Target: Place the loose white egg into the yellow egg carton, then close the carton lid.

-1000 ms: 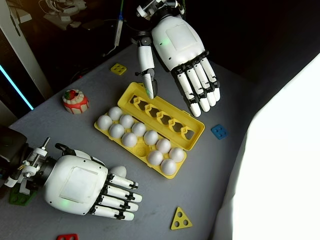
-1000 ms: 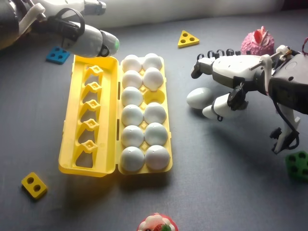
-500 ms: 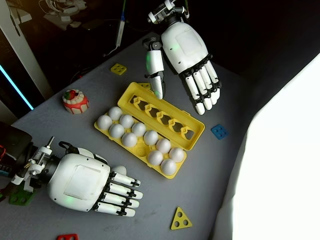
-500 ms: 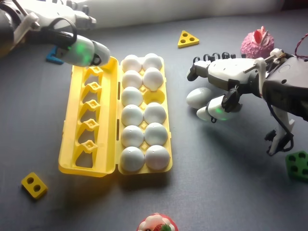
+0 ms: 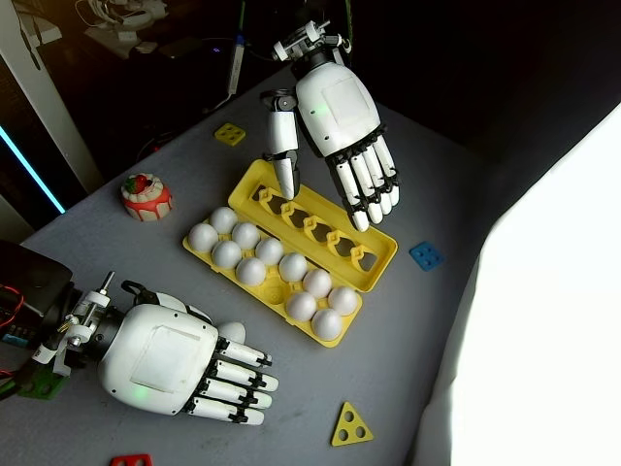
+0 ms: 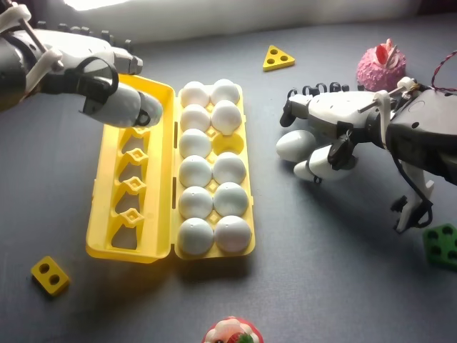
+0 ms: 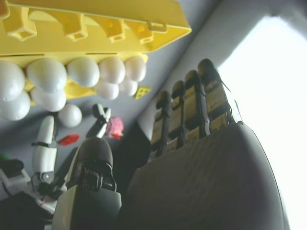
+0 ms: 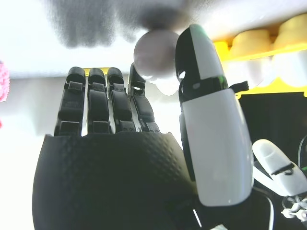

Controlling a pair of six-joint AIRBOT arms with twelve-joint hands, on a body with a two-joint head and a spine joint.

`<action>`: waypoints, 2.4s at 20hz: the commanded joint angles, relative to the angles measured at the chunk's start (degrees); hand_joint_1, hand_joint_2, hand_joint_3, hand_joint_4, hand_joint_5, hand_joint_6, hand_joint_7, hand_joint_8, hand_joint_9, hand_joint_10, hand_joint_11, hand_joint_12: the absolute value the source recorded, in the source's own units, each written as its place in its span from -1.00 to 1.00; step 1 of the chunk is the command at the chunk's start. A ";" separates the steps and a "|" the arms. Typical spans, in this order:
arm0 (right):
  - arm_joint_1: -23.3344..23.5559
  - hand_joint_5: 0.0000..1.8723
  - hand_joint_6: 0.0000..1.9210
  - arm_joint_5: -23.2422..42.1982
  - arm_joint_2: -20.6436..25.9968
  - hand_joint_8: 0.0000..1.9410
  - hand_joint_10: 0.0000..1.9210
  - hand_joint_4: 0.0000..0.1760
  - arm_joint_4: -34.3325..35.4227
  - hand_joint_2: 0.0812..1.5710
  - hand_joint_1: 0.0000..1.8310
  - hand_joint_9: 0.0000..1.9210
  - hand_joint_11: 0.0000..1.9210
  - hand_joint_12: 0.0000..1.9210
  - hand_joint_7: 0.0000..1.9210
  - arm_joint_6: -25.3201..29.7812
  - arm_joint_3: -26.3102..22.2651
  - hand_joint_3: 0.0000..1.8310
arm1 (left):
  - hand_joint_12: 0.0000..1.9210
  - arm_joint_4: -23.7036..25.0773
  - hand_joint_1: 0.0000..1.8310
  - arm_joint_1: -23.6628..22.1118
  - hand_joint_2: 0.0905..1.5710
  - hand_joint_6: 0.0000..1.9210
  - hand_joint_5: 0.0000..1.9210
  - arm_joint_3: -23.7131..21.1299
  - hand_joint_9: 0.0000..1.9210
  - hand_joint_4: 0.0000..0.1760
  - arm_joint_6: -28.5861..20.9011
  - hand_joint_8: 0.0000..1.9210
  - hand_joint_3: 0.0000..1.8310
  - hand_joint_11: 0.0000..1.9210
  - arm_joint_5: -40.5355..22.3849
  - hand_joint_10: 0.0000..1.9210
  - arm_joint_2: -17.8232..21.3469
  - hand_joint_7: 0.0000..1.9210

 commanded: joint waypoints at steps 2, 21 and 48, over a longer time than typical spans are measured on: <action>0.32 -0.96 0.16 1.99 -0.02 -0.99 -1.00 -1.00 -1.79 0.51 0.07 -1.00 -1.00 -1.00 -0.91 0.33 0.15 -1.00 | -0.60 2.84 -0.93 -0.37 0.67 -1.00 -0.89 -0.36 -0.91 -1.00 0.15 -1.00 -1.00 -1.00 0.39 -1.00 0.34 -0.89; 1.75 -0.20 0.42 -0.77 0.53 -0.97 -0.90 -1.00 -1.87 0.56 0.19 -0.75 -1.00 -0.40 -0.49 4.32 0.25 -1.00 | -0.55 2.39 -0.95 -0.61 0.67 -1.00 -0.88 -1.38 -0.89 -1.00 0.15 -1.00 -1.00 -1.00 4.45 -0.99 0.92 -0.88; -3.12 -0.19 0.40 19.54 -5.28 -1.00 -0.90 -1.00 -49.40 0.55 0.19 -0.79 -1.00 -0.49 -0.51 58.09 1.67 -1.00 | -0.61 1.85 -0.89 -1.59 0.68 -1.00 -0.89 0.50 -0.92 -1.00 0.15 -1.00 -1.00 -1.00 4.76 -1.00 0.97 -0.90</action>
